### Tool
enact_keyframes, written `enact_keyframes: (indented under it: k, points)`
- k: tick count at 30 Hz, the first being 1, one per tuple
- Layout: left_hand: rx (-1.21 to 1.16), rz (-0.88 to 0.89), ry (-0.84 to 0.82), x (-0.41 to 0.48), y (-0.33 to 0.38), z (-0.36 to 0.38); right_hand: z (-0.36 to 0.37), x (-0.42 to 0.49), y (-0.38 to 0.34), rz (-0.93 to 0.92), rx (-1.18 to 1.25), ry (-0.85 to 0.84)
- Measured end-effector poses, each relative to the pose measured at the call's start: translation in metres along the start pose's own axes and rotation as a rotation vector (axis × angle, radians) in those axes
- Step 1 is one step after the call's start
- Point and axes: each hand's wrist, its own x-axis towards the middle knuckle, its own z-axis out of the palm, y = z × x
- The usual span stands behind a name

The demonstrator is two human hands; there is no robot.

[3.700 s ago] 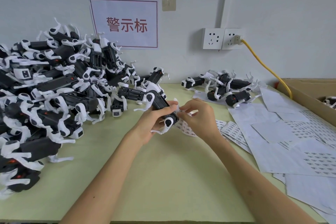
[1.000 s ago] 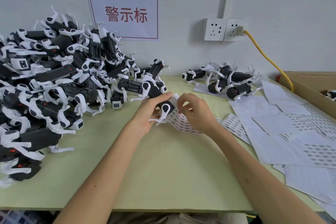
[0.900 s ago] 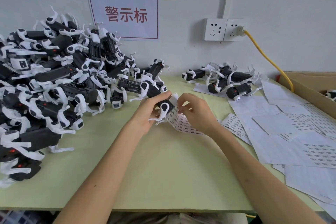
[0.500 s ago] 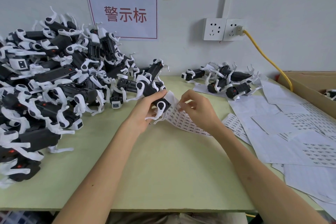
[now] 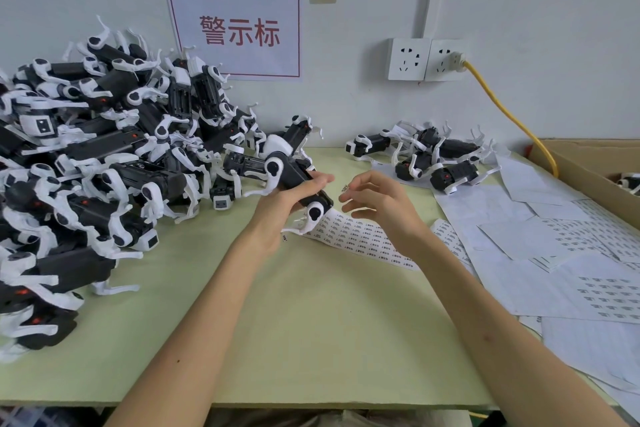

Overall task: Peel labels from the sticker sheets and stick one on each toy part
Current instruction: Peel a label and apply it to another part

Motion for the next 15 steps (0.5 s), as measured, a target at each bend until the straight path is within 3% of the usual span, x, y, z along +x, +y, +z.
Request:
enact_keyframes:
  k: [5, 15]
  points:
    - [-0.003, -0.007, -0.146, -0.0017, -0.0045, 0.0071, -0.0022, 0.0002, -0.0001, 0.001, -0.029, 0.022]
    - [-0.067, -0.012, -0.135, -0.0056, -0.0001, 0.0098, -0.0017, 0.0015, 0.0036, -0.033, -0.101, 0.083]
